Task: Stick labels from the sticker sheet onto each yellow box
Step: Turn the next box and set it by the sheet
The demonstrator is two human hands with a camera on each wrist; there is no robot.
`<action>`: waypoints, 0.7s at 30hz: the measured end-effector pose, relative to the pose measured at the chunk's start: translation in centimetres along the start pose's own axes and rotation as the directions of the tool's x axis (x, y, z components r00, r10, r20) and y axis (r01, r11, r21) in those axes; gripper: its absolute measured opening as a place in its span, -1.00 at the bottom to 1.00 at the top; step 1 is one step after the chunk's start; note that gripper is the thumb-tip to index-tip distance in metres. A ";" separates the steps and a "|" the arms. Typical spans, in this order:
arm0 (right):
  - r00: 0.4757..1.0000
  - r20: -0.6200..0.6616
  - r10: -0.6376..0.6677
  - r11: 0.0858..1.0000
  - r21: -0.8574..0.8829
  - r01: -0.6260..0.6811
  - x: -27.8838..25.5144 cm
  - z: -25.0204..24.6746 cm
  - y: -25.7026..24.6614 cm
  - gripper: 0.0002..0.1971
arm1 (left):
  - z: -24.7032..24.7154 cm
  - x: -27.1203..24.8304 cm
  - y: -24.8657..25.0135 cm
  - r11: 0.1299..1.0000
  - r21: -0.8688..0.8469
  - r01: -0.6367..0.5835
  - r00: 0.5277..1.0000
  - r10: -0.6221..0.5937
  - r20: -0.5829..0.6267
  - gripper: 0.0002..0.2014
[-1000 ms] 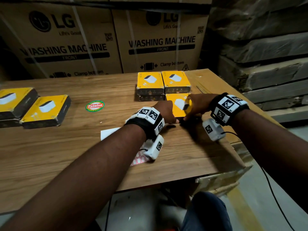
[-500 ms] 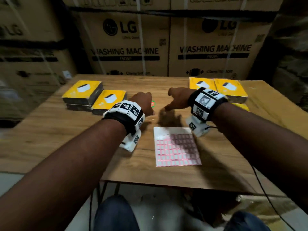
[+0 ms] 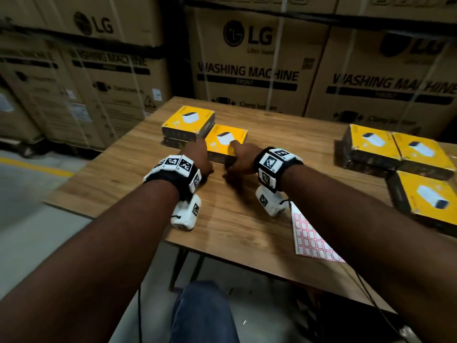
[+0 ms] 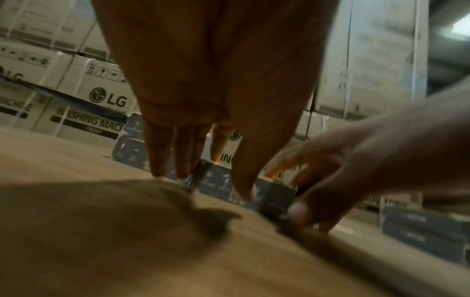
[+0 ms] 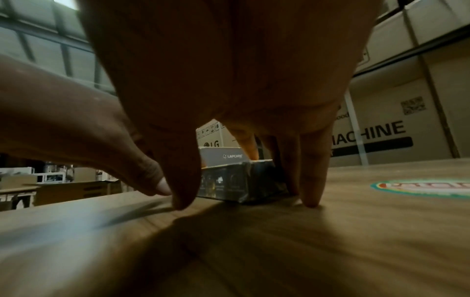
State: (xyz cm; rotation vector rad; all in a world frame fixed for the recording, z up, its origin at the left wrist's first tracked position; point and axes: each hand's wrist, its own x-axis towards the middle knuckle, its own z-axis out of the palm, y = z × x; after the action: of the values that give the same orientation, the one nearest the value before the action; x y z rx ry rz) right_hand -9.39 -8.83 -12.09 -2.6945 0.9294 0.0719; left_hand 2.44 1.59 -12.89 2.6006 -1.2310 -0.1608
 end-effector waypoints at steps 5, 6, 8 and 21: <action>0.995 -0.090 0.037 0.999 0.028 -0.035 0.5 -0.1 1.0 -0.19 | 0.2 0.1 0.5 0.996 -0.069 -0.054 0.999 0.053 -0.011 -0.34; 0.992 -0.119 0.049 0.997 0.057 -0.043 0.4 -0.1 1.5 -0.18 | 0.2 0.0 0.7 0.992 -0.102 -0.068 0.997 0.065 -0.034 -0.35; 0.978 -0.199 0.059 0.993 0.108 -0.039 0.2 -0.5 2.2 -0.20 | 0.3 0.1 1.0 0.981 -0.162 -0.106 0.991 0.091 -0.099 -0.33; 0.816 -0.570 0.099 0.928 0.348 0.131 -3.3 -5.3 8.2 -0.54 | -2.0 -0.7 7.1 0.878 -0.399 -0.264 0.910 0.089 -0.406 -0.54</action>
State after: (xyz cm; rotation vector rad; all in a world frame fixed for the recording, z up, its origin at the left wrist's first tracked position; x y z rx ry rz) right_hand -17.26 -14.53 -8.62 -2.3748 0.9485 -0.8949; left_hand -2.92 -1.81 -9.03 1.9899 -1.1259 0.0844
